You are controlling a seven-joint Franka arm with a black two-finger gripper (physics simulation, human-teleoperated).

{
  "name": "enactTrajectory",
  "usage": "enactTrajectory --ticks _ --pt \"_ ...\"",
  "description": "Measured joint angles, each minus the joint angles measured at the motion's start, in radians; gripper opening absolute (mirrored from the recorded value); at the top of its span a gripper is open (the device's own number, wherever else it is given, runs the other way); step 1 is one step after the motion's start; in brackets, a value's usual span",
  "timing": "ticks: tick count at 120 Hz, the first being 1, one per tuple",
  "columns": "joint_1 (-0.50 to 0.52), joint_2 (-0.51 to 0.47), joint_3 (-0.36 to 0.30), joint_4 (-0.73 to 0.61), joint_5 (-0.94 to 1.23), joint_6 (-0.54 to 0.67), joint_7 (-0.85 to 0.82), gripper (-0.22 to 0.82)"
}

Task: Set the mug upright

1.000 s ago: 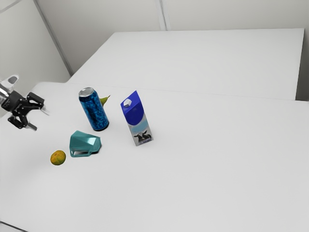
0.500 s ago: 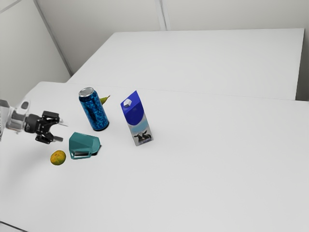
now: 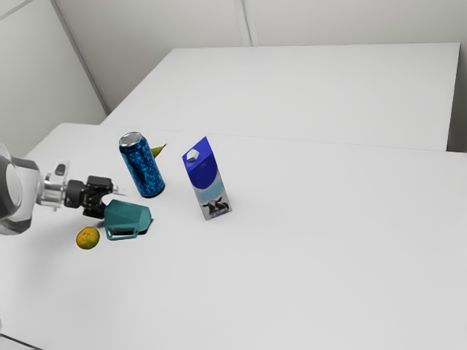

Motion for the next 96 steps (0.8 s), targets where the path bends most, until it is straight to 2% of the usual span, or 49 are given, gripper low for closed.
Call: enactTrajectory --ticks 8,24,38,68,96 --pt "0.0 -0.001 -0.001 -0.008 -0.005 0.0 0.02 0.52" --pt "0.0 -0.004 -0.001 -0.013 -0.012 -0.001 0.05 0.18" --pt "0.0 -0.006 -0.001 -0.013 -0.015 -0.002 0.069 0.0" --pt "-0.005 -0.02 0.0 -0.013 -0.014 -0.005 0.099 -0.14" --pt "-0.065 -0.155 0.002 -0.065 0.007 -0.006 0.112 -0.17"
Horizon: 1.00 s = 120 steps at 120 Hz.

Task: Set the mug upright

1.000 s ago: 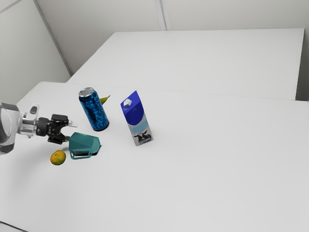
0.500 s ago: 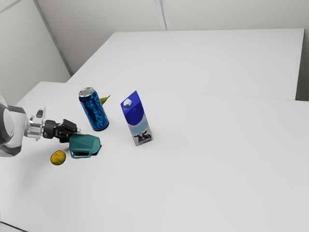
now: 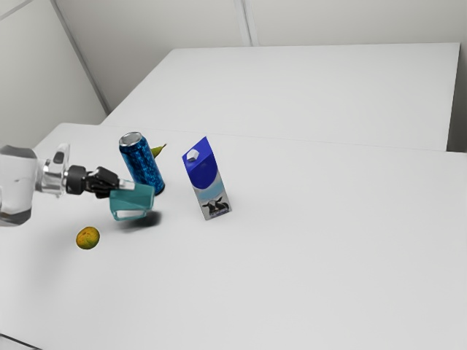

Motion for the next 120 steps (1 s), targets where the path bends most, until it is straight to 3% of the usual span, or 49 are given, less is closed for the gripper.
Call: enactTrajectory --ticks 34,43,52,64,77,91,108,120 --pt "-0.287 -0.407 -0.012 -0.203 0.295 0.217 -0.096 -0.18" --pt "-0.309 -0.447 -0.088 -0.204 0.383 0.267 -0.151 -0.18" --pt "-0.321 -0.455 -0.211 -0.164 0.498 0.31 -0.214 -0.18" --pt "-0.415 -0.362 -0.297 0.002 0.739 0.338 -0.315 -0.18" --pt "-0.543 -0.13 -0.313 0.336 0.932 0.29 -0.432 -0.18" --pt "-0.551 0.116 -0.342 0.638 1.016 0.239 -0.537 -0.18" --pt "-0.556 0.187 -0.378 0.694 1.037 0.212 -0.641 -0.18" --pt "-0.587 0.16 -0.38 0.578 1.039 0.229 -0.709 -0.18"
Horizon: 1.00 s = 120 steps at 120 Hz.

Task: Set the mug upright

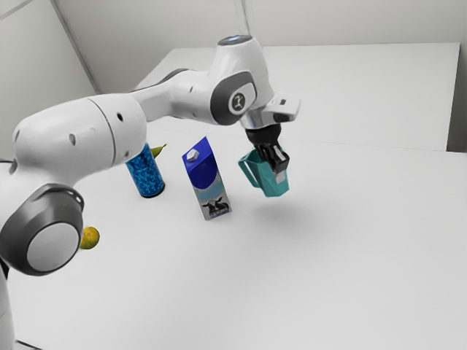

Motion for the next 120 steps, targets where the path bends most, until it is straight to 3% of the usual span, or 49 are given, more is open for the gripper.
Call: enactTrajectory --ticks 28,56,68,88,104,112,120 --pt "-0.103 -0.147 -0.002 -0.354 0.07 0.17 -0.181 -0.18" --pt "-0.116 -0.15 -0.002 -0.411 0.09 0.287 -0.337 -0.17" --pt "-0.117 -0.141 -0.003 -0.415 0.085 0.311 -0.385 -0.05" --pt "-0.117 -0.139 -0.003 -0.421 0.075 0.331 -0.447 0.27" --pt "-0.124 -0.162 -0.002 -0.41 0.076 0.337 -0.485 0.42" --pt "-0.131 -0.206 0.002 -0.352 0.103 0.319 -0.501 0.46" --pt "-0.116 -0.233 0.001 -0.184 0.125 0.212 -0.515 0.49"
